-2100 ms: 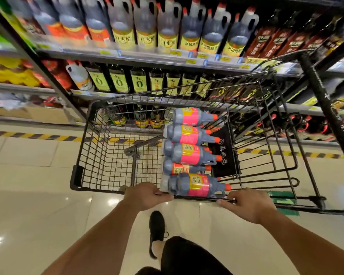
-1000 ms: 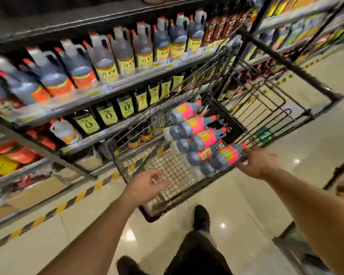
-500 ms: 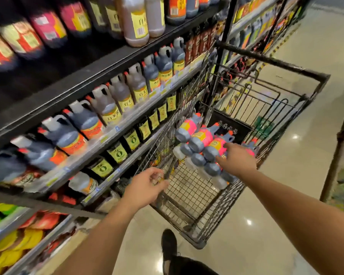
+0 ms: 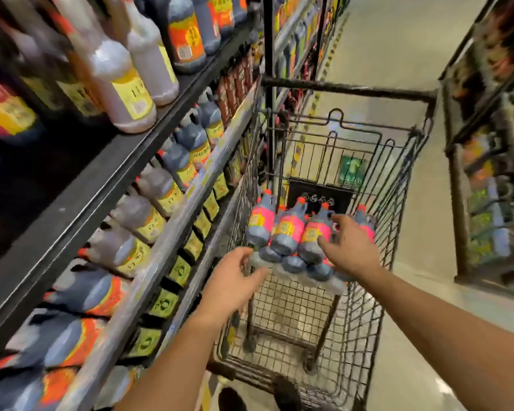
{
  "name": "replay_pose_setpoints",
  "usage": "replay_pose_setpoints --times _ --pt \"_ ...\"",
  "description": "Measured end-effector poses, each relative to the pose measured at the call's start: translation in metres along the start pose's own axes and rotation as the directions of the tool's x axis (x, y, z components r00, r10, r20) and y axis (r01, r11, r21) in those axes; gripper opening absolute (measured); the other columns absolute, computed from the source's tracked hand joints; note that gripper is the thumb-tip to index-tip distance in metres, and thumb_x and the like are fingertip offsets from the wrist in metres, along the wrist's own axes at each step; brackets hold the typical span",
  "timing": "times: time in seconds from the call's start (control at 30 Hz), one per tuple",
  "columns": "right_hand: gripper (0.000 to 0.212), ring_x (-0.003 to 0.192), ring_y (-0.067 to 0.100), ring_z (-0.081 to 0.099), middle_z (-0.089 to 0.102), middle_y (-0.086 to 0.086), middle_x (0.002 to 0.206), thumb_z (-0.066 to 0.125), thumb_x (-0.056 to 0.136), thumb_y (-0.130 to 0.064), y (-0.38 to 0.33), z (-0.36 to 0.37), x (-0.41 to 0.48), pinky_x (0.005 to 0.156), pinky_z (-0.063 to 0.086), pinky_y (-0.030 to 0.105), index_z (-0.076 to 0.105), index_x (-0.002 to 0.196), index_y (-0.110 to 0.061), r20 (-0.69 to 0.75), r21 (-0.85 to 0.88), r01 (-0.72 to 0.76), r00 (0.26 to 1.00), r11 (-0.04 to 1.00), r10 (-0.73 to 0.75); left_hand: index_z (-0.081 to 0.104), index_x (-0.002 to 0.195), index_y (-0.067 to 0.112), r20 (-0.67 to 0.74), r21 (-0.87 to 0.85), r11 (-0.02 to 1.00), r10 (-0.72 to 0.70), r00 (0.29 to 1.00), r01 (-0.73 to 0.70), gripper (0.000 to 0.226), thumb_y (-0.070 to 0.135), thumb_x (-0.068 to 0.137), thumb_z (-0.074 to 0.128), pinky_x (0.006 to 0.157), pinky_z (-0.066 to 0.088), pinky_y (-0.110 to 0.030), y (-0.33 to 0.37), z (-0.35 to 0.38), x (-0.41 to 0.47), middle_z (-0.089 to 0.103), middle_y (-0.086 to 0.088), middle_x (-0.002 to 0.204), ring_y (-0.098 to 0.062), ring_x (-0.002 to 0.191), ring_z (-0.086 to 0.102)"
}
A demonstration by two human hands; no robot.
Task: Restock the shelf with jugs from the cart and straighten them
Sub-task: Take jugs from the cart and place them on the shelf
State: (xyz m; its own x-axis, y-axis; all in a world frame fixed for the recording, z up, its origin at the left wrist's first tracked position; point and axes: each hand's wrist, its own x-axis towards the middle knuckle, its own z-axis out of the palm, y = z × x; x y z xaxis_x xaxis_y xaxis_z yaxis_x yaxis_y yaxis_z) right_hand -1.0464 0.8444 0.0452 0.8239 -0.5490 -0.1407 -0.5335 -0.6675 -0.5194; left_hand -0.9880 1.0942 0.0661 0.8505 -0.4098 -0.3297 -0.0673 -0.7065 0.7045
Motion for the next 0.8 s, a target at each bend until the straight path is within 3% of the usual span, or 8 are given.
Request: replay_pose_setpoints --times 0.1,0.2,0.4,0.5,0.63,0.7,0.8 --pt "0.05 0.096 0.028 0.062 0.063 0.004 0.104 0.062 0.081 -0.046 -0.002 -0.011 -0.009 0.073 0.051 0.038 0.052 0.121 -0.018 -0.074 0.047 -0.068 0.995 0.997 0.071 0.054 0.127 0.027 0.066 0.033 0.998 0.045 0.997 -0.047 0.042 0.041 0.089 0.067 0.084 0.044 -0.024 0.005 0.001 0.032 0.057 0.011 0.111 -0.013 0.106 0.057" --pt "0.048 0.092 0.025 0.063 0.063 0.002 0.105 0.061 0.079 -0.049 -0.003 -0.023 -0.026 0.075 0.053 0.041 0.05 0.117 -0.024 -0.165 0.113 -0.165 0.969 0.98 0.182 0.053 0.114 0.029 0.14 0.054 0.993 0.096 0.986 -0.105 0.031 0.041 0.088 0.066 0.083 0.047 -0.033 0.009 0.007 0.055 0.058 0.005 0.109 -0.017 0.101 0.058" --pt "0.061 0.106 0.023 0.06 0.06 0.001 0.122 0.064 0.078 -0.051 -0.009 -0.029 -0.039 0.084 0.05 0.039 0.047 0.13 -0.023 -0.233 0.158 -0.284 0.92 0.946 0.315 0.05 0.134 0.018 0.225 0.043 0.985 0.154 0.962 -0.167 0.055 0.039 0.086 0.069 0.072 0.039 -0.026 0.027 0.014 0.106 0.058 -0.001 0.117 -0.018 0.097 0.055" --pt "0.06 0.105 0.025 0.06 0.06 0.004 0.121 0.064 0.078 -0.048 -0.008 -0.021 -0.034 0.083 0.05 0.04 0.045 0.128 -0.022 -0.214 0.181 -0.304 0.916 0.935 0.339 0.051 0.135 0.015 0.226 0.049 0.988 0.131 0.965 -0.145 0.056 0.037 0.086 0.069 0.08 0.037 -0.028 0.031 0.021 0.127 0.057 -0.008 0.131 -0.025 0.114 0.056" --pt "0.061 0.104 0.024 0.06 0.058 0.006 0.127 0.066 0.079 -0.04 -0.001 0.0 -0.009 0.077 0.045 0.031 0.044 0.132 -0.019 -0.199 0.238 -0.258 0.931 0.936 0.307 0.049 0.131 0.015 0.251 0.096 0.987 0.102 0.963 -0.13 0.055 0.038 0.085 0.07 0.081 0.04 -0.031 0.028 0.039 0.149 0.058 -0.009 0.126 -0.026 0.106 0.056" --pt "0.061 0.1 0.024 0.061 0.061 0.005 0.116 0.066 0.079 -0.042 0.005 0.017 0.012 0.081 0.049 0.036 0.043 0.13 -0.018 -0.123 0.261 -0.282 0.939 0.923 0.322 0.047 0.13 0.017 0.273 0.092 0.99 0.079 0.959 -0.108 0.056 0.038 0.084 0.072 0.082 0.041 -0.032 0.022 0.048 0.16 0.058 -0.007 0.123 -0.023 0.102 0.055" --pt "0.061 0.103 0.028 0.06 0.06 0.009 0.114 0.068 0.078 -0.046 0.02 0.048 0.048 0.086 0.05 0.042 0.044 0.123 -0.013 0.034 0.28 -0.362 0.929 0.889 0.368 0.042 0.139 0.014 0.282 0.091 0.996 -0.003 0.959 -0.024 0.067 0.034 0.084 0.075 0.088 0.043 -0.032 0.014 0.065 0.183 0.056 -0.011 0.131 -0.029 0.119 0.055"
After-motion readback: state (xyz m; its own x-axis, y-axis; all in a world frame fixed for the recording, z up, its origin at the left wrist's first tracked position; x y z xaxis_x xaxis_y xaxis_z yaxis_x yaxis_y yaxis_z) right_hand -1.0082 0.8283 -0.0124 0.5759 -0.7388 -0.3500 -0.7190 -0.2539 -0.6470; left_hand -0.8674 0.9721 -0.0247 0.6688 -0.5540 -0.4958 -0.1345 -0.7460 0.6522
